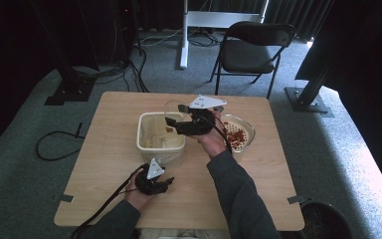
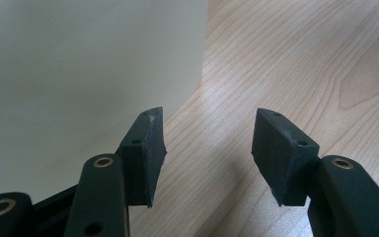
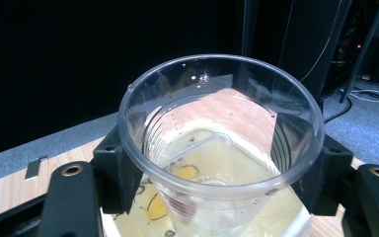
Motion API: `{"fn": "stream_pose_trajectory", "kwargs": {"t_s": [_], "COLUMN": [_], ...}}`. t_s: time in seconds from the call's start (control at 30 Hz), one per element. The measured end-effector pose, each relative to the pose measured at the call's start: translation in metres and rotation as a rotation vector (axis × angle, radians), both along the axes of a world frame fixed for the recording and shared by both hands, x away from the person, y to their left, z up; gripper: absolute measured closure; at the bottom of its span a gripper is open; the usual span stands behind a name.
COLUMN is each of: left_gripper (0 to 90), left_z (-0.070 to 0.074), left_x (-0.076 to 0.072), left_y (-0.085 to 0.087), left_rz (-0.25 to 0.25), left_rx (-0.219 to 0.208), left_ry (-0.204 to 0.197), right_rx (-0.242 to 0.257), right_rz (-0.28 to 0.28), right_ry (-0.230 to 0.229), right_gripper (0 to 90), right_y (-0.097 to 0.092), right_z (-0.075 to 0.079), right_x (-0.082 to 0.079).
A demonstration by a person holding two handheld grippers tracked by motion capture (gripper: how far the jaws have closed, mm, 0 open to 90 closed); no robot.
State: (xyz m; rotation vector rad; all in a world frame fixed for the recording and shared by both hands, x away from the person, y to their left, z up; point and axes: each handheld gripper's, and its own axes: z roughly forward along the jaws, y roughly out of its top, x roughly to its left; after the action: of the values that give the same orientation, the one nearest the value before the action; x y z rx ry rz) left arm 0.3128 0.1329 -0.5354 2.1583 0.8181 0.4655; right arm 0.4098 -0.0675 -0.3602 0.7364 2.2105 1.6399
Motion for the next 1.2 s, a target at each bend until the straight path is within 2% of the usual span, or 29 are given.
{"fn": "stream_pose_trajectory", "kwargs": {"t_s": [0.17, 0.23, 0.3, 0.63, 0.87, 1.13, 1.2], "left_gripper": [47.0, 47.0, 47.0, 47.0, 47.0, 46.9, 46.9], "left_z": [0.0, 0.0, 0.0, 0.0, 0.0, 0.0, 0.0], "left_x": [0.0, 0.0, 0.0, 0.0, 0.0, 0.0, 0.0], "left_y": [0.0, 0.0, 0.0, 0.0, 0.0, 0.0, 0.0], "left_rz": [0.001, 0.001, 0.0, 0.0, -0.001, 0.0, 0.001], "left_rx": [-0.003, -0.002, -0.002, 0.0, 0.002, 0.003, 0.002], "left_ry": [0.0, 0.0, 0.001, 0.001, 0.001, 0.002, 0.001], "right_rx": [-0.016, -0.01, -0.008, -0.004, -0.028, -0.064, -0.087], "right_rz": [0.005, 0.005, 0.006, 0.008, -0.032, -0.036, -0.048], "right_ry": [0.003, 0.024, 0.04, 0.024, -0.011, -0.028, -0.032], "right_gripper": [27.6, 16.2, 11.0, 10.2, 10.4, 13.1, 13.8], "right_y": [0.008, 0.01, 0.013, 0.01, -0.003, -0.022, -0.028], "right_z": [-0.003, -0.005, -0.006, -0.004, -0.006, -0.023, -0.035], "right_x": [0.005, 0.008, 0.009, 0.002, -0.012, -0.033, -0.042]}}
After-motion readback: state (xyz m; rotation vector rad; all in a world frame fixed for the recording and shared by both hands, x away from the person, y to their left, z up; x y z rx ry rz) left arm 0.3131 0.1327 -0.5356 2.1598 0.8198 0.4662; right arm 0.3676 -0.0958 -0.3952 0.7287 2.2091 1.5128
